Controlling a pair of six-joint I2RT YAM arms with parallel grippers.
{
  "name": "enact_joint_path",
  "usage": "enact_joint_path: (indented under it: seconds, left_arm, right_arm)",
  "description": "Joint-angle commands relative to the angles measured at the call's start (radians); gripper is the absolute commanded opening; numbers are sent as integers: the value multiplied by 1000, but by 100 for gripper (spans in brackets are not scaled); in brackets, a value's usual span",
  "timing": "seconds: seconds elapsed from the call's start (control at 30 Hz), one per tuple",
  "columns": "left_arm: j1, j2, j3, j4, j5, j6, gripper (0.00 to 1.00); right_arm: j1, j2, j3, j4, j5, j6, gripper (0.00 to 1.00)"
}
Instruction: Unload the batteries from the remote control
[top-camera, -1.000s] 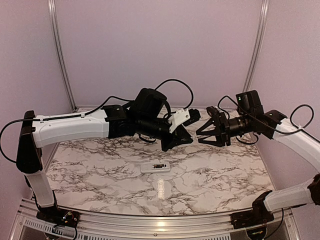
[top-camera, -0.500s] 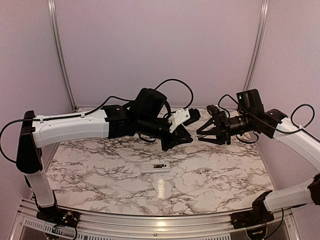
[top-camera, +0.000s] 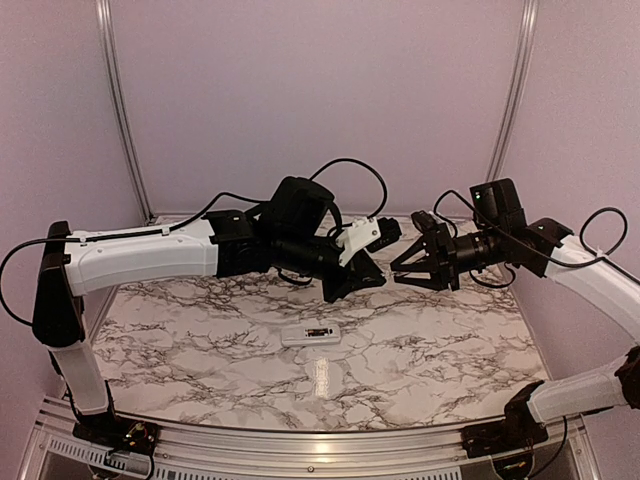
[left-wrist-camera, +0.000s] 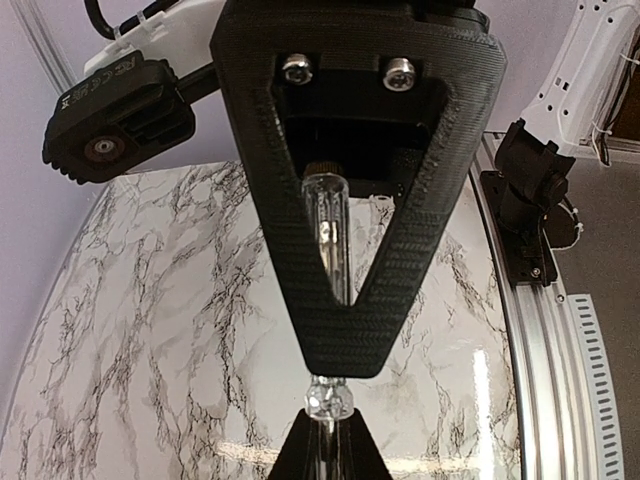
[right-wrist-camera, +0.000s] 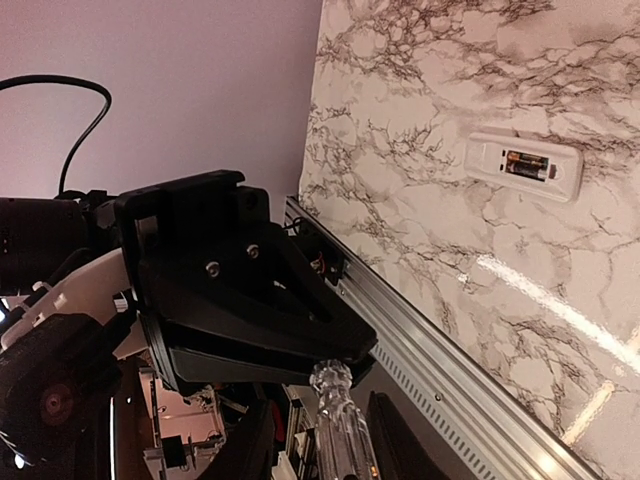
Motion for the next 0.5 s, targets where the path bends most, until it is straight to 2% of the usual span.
enact_joint_path:
  seconds: [0.0,0.17,0.37,0.47]
  left_arm:
    - [-10,-37,-9,5,24,6,0]
    - [-12,-53,-24,16,42,7,0]
    - [-13,-67,-41,34,47,1,0]
    - [-13,-65,-43,34,42,-2,0]
  right_arm:
    - [17,2,41,10,23,-9,31]
    - [17,1,41,0,39,-12,31]
    - [18,0,42,-6,48,-9,39]
    - [18,-3,44,-9,47,-11,34]
